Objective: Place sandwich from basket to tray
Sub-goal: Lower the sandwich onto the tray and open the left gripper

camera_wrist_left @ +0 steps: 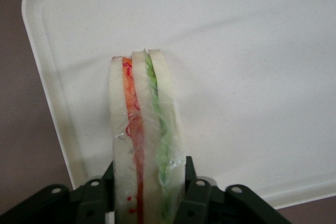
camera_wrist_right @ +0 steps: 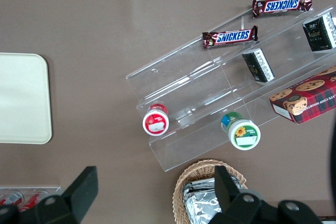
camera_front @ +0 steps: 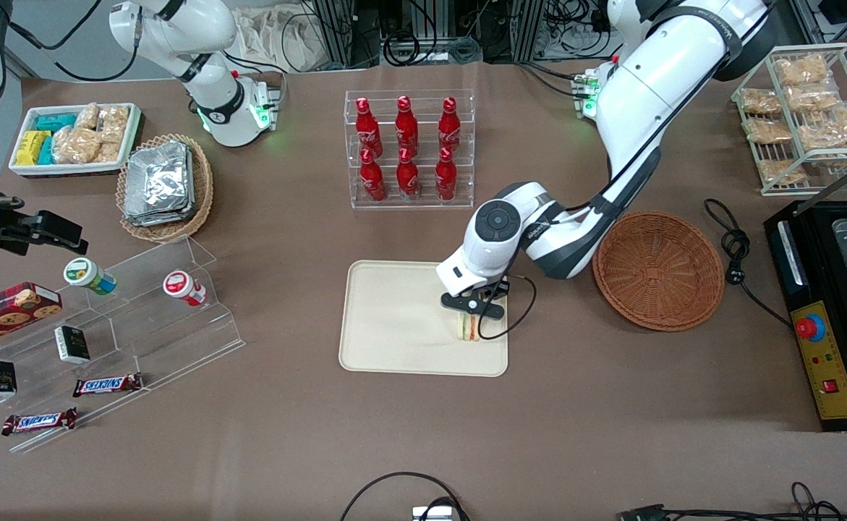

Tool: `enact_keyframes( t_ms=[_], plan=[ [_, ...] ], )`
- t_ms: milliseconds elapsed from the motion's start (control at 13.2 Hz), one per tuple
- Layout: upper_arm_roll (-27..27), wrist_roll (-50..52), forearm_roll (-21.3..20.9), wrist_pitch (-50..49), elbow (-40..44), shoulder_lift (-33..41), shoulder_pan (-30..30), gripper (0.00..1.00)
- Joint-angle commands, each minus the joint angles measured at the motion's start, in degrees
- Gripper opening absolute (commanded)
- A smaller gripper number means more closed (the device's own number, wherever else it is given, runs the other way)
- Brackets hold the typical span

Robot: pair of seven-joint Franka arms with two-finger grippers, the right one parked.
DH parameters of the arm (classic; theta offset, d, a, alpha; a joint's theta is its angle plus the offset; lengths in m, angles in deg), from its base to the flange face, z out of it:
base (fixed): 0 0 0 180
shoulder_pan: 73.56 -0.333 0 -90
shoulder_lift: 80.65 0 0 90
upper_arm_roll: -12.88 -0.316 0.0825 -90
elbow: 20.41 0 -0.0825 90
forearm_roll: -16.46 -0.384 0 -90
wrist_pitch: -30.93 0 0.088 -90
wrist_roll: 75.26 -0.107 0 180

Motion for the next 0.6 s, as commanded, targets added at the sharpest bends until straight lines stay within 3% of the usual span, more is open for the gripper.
enact_keyframes(
  t_ms=[0,302,528],
  plan=[
    [-0.29,2.29,-2.55,-0.39,1.75,-1.1,0.96,0.97],
    [-0.21,7.38,-2.56,-2.74,3.67,-0.13,0.96,1.0],
    [-0.03,9.94,-1.68,-14.06,11.39,0.31,0.87,1.0]
  ],
)
